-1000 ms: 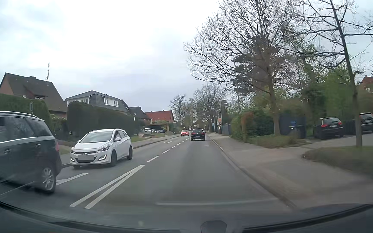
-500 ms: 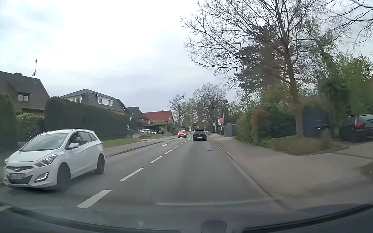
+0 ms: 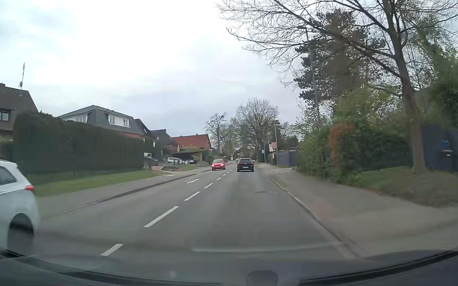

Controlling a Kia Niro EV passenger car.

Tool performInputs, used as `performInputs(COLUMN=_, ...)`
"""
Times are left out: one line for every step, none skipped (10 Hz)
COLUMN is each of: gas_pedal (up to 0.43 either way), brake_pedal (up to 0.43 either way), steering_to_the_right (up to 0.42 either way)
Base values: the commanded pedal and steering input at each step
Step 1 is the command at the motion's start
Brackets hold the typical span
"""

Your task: Follow the waypoints while adhering to traffic rules and regulations

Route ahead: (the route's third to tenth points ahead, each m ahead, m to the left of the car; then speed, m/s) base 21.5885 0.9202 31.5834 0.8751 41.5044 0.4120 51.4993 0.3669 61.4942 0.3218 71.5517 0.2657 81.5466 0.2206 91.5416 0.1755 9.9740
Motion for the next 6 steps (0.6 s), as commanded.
performInputs(gas_pedal=0.398, brake_pedal=0.000, steering_to_the_right=0.004)
performInputs(gas_pedal=0.398, brake_pedal=0.000, steering_to_the_right=0.004)
performInputs(gas_pedal=0.398, brake_pedal=0.000, steering_to_the_right=0.005)
performInputs(gas_pedal=0.398, brake_pedal=0.000, steering_to_the_right=0.004)
performInputs(gas_pedal=0.378, brake_pedal=0.000, steering_to_the_right=0.004)
performInputs(gas_pedal=0.378, brake_pedal=0.000, steering_to_the_right=0.004)
